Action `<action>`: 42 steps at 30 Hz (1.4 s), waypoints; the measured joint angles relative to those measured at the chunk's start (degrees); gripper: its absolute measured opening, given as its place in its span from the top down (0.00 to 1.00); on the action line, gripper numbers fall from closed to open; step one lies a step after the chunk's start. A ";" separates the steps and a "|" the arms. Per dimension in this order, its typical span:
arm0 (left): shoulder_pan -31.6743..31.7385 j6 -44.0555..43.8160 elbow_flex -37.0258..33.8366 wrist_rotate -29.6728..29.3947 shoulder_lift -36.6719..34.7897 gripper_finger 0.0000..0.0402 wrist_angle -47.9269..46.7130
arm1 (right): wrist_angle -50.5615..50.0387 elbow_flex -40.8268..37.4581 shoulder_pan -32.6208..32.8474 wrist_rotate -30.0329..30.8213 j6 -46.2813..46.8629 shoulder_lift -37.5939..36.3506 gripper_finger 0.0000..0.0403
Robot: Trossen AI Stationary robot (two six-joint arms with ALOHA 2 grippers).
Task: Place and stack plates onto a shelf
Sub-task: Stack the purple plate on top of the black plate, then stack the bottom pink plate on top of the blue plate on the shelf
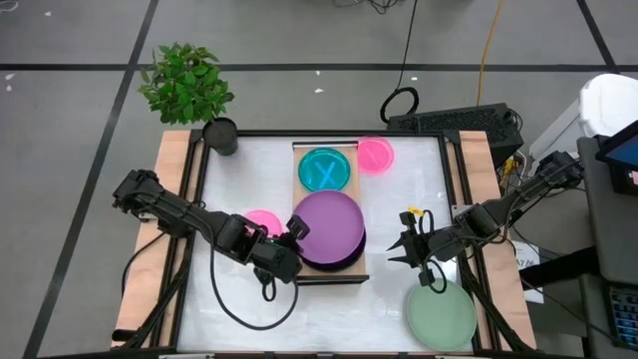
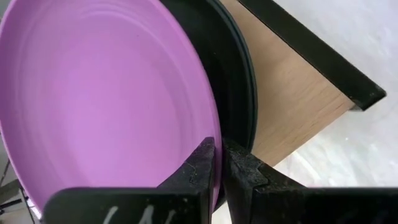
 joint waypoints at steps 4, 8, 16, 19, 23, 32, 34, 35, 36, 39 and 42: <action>-0.07 -2.37 0.00 3.35 0.00 0.93 0.53 | 0.02 0.00 0.00 0.00 0.00 0.00 0.77; -0.12 -2.87 0.00 3.53 0.00 0.93 1.76 | 0.02 0.00 0.01 0.00 0.00 0.00 0.77; -0.01 -2.64 0.00 3.27 0.00 0.93 2.81 | 0.04 0.00 0.01 0.00 0.00 0.00 0.77; -0.03 -2.80 0.00 2.98 0.00 0.93 2.82 | 0.02 0.00 0.01 0.00 0.00 0.00 0.77; 0.08 -4.39 0.00 2.88 0.00 0.90 2.88 | 0.04 0.00 -0.01 0.00 0.00 0.00 0.77; 0.36 -8.21 0.00 1.30 -0.02 0.63 2.97 | 0.02 0.00 0.01 0.00 0.00 0.00 0.77; 0.18 -9.95 0.00 1.30 -0.02 0.60 3.01 | 0.00 0.00 0.01 0.00 0.00 0.00 0.77; -0.03 -10.42 0.00 1.30 -0.02 0.59 2.99 | -0.05 0.00 0.01 0.00 0.00 0.00 0.77; -0.20 -10.67 0.00 1.28 -0.02 0.58 2.95 | -0.12 0.00 0.00 0.00 0.00 0.00 0.77; -0.95 -11.74 0.00 1.08 -0.02 0.57 2.87 | -0.13 0.00 0.01 0.00 0.00 0.00 0.77; -1.96 -12.93 0.00 -1.63 -0.02 0.57 2.81 | -0.13 0.00 0.01 0.00 0.00 0.00 0.77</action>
